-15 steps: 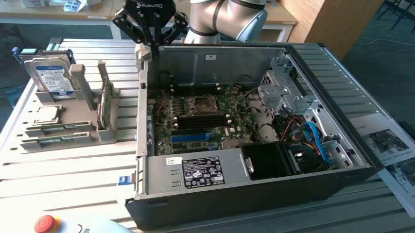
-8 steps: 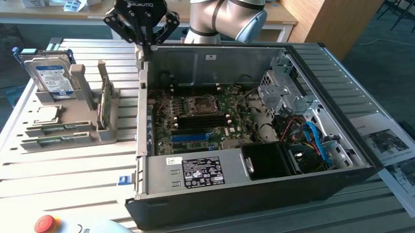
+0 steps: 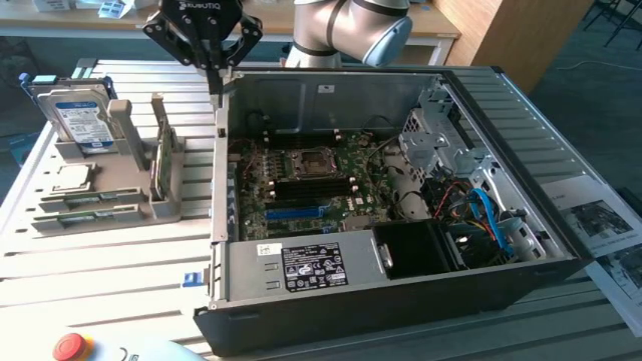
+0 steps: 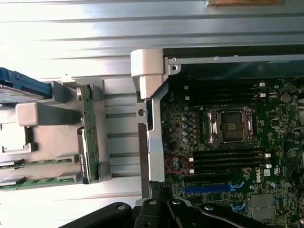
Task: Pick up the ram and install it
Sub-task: 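Reach for the ram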
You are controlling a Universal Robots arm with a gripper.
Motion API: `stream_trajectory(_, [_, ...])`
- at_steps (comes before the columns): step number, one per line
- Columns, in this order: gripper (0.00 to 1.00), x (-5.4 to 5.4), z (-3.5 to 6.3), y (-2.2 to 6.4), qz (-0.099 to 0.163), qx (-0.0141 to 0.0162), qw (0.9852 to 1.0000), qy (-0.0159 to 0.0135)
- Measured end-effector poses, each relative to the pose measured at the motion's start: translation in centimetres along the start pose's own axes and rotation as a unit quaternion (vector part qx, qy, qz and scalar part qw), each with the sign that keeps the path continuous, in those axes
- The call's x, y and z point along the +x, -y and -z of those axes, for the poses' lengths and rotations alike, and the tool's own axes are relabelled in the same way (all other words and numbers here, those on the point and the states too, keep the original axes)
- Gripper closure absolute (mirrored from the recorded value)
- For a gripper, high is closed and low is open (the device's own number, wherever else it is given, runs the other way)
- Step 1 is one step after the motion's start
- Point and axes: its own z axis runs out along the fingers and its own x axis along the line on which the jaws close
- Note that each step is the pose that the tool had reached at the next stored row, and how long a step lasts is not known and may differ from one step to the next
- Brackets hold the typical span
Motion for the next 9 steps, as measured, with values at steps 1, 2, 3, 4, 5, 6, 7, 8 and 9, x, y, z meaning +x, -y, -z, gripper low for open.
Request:
stream_trajectory(1, [0.9,0.2,0.0,-0.01,0.0,0.0,1.0,0.0])
stream_trajectory(2, [0.9,0.4,0.01,-0.02,0.0,0.0,1.0,0.0])
stream_trajectory(3, [0.9,0.6,0.01,-0.03,0.0,0.0,1.0,0.0])
stream_trajectory(4, [0.9,0.9,0.02,-0.05,0.0,0.0,1.0,0.0])
stream_trajectory(5, [0.9,1.1,0.02,-0.06,0.0,0.0,1.0,0.0])
stream_trajectory(6, [0.9,1.3,0.03,-0.08,0.0,0.0,1.0,0.0])
stream_trajectory(7, [0.9,1.5,0.03,-0.1,0.0,0.0,1.0,0.0])
stream_trajectory(8, [0.9,1.7,0.03,-0.12,0.0,0.0,1.0,0.0])
stream_trajectory(9, [0.9,1.9,0.03,-0.14,0.0,0.0,1.0,0.0])
